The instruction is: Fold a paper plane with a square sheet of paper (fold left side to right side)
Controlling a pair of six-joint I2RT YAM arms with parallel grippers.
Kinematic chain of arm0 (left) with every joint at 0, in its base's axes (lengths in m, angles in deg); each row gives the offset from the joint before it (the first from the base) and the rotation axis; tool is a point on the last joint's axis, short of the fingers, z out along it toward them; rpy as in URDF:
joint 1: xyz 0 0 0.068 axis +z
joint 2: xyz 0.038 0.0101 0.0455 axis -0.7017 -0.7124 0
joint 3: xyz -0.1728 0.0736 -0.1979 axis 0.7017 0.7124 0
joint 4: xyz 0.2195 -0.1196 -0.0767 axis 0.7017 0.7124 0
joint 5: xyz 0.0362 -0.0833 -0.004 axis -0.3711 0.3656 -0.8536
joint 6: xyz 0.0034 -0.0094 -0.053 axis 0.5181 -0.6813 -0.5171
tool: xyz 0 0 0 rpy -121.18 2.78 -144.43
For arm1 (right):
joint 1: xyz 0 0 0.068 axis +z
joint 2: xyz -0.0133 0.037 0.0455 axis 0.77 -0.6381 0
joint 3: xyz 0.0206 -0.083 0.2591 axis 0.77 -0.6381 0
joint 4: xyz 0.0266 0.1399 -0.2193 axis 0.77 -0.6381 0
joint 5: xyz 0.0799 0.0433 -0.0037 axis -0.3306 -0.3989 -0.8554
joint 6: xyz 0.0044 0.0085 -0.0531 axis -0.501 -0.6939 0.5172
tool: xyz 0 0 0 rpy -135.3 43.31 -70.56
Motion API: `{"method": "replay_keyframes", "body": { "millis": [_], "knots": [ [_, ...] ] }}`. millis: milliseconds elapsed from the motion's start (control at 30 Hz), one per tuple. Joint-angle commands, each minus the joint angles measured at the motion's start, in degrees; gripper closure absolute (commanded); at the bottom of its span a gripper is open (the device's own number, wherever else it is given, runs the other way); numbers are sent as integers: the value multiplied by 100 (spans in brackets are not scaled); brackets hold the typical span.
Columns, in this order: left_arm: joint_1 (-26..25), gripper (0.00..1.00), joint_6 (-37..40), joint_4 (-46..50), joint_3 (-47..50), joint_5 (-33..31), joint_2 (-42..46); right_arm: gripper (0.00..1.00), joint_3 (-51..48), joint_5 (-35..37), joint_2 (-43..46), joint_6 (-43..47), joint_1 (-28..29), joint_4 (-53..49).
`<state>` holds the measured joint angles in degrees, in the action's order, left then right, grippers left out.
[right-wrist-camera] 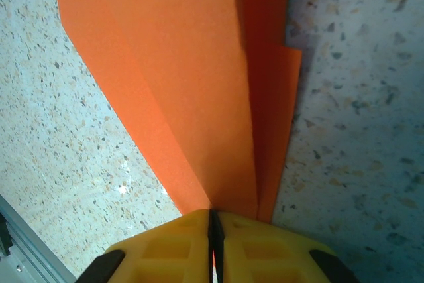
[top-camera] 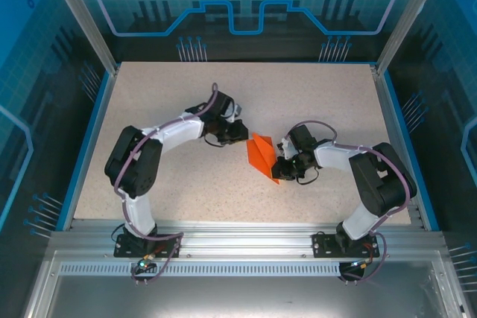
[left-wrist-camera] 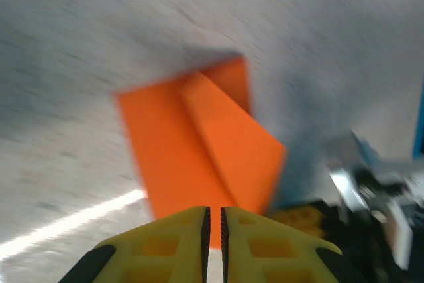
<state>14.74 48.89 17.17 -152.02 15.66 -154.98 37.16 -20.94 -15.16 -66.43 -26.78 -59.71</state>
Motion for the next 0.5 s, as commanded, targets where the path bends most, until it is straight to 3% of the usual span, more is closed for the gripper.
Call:
{"method": "replay_keyframes", "body": {
  "millis": [0,167,467],
  "knots": [
    [-465,83,-425,-456,179,297,-9,89,-319,435,-355,-110,-2,-643],
    [-843,84,-813,-773,94,351,-425,90,-311,434,-352,-121,12,-639],
    [-1065,84,-1086,-963,0,499,-952,90,-284,434,-365,-119,25,-652]
  ]
}}
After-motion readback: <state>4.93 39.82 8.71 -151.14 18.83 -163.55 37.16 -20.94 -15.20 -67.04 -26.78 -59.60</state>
